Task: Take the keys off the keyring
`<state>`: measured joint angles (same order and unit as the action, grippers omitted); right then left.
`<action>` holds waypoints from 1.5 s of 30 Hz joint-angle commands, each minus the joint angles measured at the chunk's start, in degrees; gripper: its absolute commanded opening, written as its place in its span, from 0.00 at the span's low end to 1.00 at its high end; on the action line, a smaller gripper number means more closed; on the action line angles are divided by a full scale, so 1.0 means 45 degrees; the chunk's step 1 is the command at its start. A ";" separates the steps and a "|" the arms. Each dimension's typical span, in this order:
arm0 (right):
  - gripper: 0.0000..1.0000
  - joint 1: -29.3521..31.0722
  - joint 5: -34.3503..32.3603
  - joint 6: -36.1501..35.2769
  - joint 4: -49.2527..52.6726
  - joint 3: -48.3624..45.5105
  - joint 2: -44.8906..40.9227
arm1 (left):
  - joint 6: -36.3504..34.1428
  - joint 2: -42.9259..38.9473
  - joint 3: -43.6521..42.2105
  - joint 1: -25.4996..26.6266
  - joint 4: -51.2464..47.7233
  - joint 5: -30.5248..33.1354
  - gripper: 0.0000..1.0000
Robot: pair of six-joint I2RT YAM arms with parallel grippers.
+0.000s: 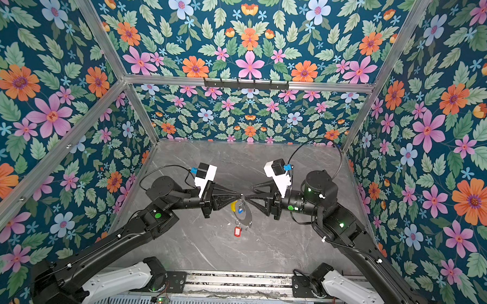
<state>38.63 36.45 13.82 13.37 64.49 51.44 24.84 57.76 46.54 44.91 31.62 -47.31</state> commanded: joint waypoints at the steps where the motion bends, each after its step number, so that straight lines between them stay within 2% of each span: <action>1: 0.48 0.0026 -0.0649 0.1276 -0.2587 -0.0696 -0.0329 | 0.0219 -0.0122 -0.0598 0.0069 0.3500 0.1194 0.00; 6: 0.48 0.0016 -0.1281 0.1769 -0.3369 -0.1487 -0.0572 | 0.0346 -0.0008 -0.1400 0.0158 0.6176 0.1679 0.00; 14: 0.48 0.0160 -0.0684 0.1848 -0.3651 -0.1787 -0.0308 | 0.1180 0.0702 -0.1943 0.0178 0.9577 0.1723 0.00; 23: 0.51 0.0277 0.0810 0.1811 -0.4116 -0.1886 -0.0187 | 0.1896 0.1206 -0.1989 0.0173 1.0809 0.1529 0.00; 30: 0.51 0.0339 0.0670 0.1562 -0.3847 -0.1411 -0.0291 | 0.2170 0.1393 -0.1966 0.0188 1.1136 0.1450 0.00; 34: 0.51 0.0347 0.0650 0.2016 -0.4683 -0.1042 -0.0056 | 0.2286 0.1530 -0.2023 0.0177 1.1434 0.1562 0.00; 39: 0.50 0.0458 0.0787 0.2945 -0.6236 -0.0976 0.0542 | 0.2619 0.1829 -0.2032 0.0182 1.2034 0.1645 0.00; 45: 0.41 0.1284 0.0625 0.2335 -0.5981 -0.0582 0.1059 | 0.2621 0.1866 -0.2062 0.0177 1.2061 0.1704 0.00</action>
<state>43.40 39.11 25.28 -11.16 61.14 55.77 35.99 66.28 37.30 45.76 82.72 -40.10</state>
